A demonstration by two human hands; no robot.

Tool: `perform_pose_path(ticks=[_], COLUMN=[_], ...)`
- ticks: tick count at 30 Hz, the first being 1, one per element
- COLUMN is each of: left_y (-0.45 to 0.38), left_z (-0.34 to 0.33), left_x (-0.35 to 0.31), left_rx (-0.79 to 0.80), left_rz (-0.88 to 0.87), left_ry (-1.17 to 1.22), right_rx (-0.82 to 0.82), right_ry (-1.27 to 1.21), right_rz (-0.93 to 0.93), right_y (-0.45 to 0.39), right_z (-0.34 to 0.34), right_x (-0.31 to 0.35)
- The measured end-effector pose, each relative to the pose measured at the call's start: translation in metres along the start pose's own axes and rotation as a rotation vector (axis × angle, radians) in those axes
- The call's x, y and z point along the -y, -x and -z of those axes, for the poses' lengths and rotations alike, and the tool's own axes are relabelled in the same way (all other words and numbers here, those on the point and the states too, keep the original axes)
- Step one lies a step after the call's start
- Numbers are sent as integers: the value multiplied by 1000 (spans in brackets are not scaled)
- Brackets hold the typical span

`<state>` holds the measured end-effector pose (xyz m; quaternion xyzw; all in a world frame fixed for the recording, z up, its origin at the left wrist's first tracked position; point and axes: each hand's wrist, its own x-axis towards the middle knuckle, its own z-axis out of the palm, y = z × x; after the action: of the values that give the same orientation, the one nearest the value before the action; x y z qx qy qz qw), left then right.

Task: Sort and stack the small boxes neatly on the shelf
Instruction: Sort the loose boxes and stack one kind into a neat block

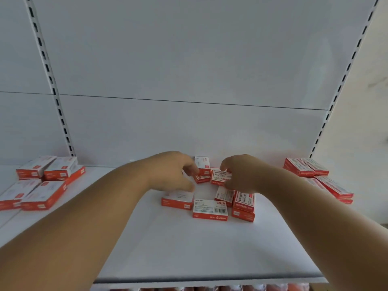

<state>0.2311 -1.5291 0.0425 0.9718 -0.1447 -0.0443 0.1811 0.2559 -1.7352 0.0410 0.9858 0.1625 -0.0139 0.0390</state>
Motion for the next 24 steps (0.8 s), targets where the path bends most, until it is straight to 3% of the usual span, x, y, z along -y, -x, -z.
perform_pose_path(ticks=[4,8,10,13,15,17,18,20,22,24], left_y=[-13,-24,-27,-29,-32,-32,-31,-28,-26,-24], left_z=[-12,-25,-29,-31,-34,-39,-41,-44,-43,-40], left_x=[-16,-30,-35,-34,-29,-23,-21,-15,-10,-8], left_rx=[-89,-270,-337,-410,-452,-407,-357,-279,-244,-237], left_rz=[-1,51,58,26,80,146,163,160,128,93], left_ry=[63,359,579,765,898,1147,1276,1419,1463,1504], right_rx=[-132,-386,-411,-418,-587,-732,-692,-419,-131,-20], right_ry=[-107,-695,-890,-997,-1090,-939,-799,-567,-467,-414], right_rz=[15,-26,-24,-33,-151,-323,-389,-476,-552,-589], right_y=[-8,1,10,16,16,15,14,8,2,-2], right_z=[-4,-3,-6,-13,-13,-14,-16,-23,-27,-28], right_x=[-5,-14,-12,-11,-22,-35,-39,-39,-30,-23])
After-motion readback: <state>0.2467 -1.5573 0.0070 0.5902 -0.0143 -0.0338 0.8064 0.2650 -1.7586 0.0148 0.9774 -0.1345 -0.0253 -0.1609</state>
